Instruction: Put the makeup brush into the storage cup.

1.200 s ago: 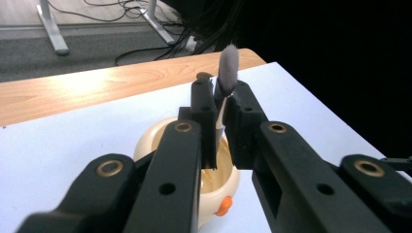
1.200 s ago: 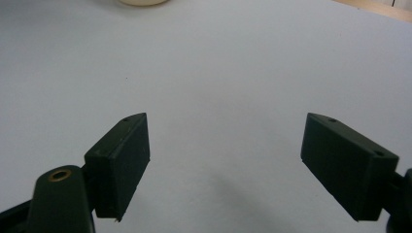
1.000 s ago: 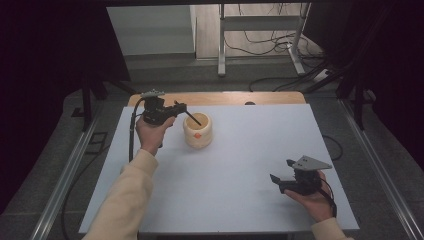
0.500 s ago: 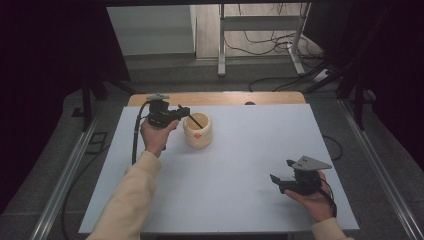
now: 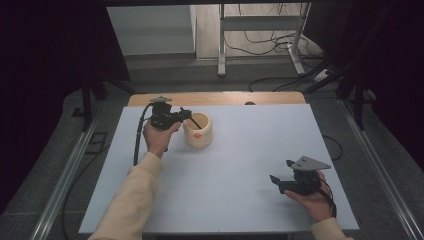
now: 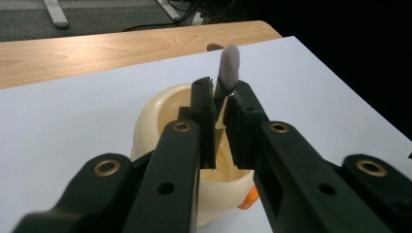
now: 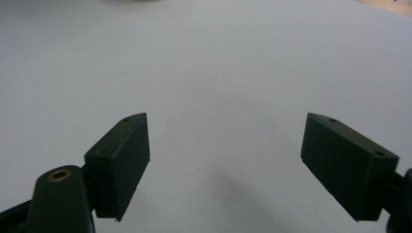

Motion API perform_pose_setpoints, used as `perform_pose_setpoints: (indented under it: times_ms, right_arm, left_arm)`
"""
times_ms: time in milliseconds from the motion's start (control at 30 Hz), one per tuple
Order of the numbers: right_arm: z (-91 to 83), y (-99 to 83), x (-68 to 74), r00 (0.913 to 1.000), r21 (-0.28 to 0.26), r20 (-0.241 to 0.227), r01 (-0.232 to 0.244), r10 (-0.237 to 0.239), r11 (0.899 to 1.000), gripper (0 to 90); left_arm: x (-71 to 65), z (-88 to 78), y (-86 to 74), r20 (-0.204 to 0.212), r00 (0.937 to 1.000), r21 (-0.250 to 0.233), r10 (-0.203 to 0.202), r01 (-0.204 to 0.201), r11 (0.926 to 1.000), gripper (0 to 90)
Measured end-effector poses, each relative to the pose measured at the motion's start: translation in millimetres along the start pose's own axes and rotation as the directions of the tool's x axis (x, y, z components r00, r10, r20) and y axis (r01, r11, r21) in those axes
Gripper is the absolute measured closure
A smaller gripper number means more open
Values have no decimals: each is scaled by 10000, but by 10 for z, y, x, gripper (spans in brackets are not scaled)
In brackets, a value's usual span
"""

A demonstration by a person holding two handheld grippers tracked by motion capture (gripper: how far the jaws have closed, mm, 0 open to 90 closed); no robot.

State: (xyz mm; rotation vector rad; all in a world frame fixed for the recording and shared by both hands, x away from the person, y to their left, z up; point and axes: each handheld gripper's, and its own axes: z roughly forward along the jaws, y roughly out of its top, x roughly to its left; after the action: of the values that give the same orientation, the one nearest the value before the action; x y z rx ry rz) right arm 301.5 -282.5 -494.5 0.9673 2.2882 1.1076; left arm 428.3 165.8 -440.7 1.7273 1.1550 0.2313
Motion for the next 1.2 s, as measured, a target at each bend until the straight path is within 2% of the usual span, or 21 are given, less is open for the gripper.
perform_pose_setpoints:
  times_ms: [33,100,133,200,267,400,600,833,1200]
  right_arm:
    - [-3,1,2,10000,16,-15,-2,2,10000,184]
    - [-4,0,1,10000,20,-6,-3,3,10000,183]
    - [-3,-1,0,10000,6,2,-20,20,10000,184]
    - [-6,-2,-1,10000,-1,-1,-28,28,10000,183]
    - [-6,-2,0,10000,-3,-2,-26,26,10000,183]
    - [-2,-1,0,10000,12,3,-12,12,10000,183]
    - [-7,-2,-8,10000,-33,24,-14,14,10000,182]
    - [-18,-12,-24,9999,-107,-27,-117,117,9999,176]
    - [-39,-19,-43,9994,-170,-87,-334,332,9993,159]
  left_arm:
    - [-3,8,0,-21,9999,-94,114,-115,9999,689]
    - [-15,25,4,-197,9998,-36,83,-84,10000,417]
    - [-16,26,4,-249,9997,2,51,-51,10000,327]
    - [-10,21,2,-322,9995,97,-44,47,9999,203]
    - [0,4,-1,-313,9995,132,23,-19,9999,139]
    - [-9,-55,-9,-452,9986,-24,284,-285,9996,125]
    - [-10,-113,-32,-44,9991,135,412,-411,9991,115]
    - [-59,-216,-54,-44,9957,271,921,-920,9954,110]
    - [-141,-432,-180,63,9921,82,1253,-1253,9921,96]
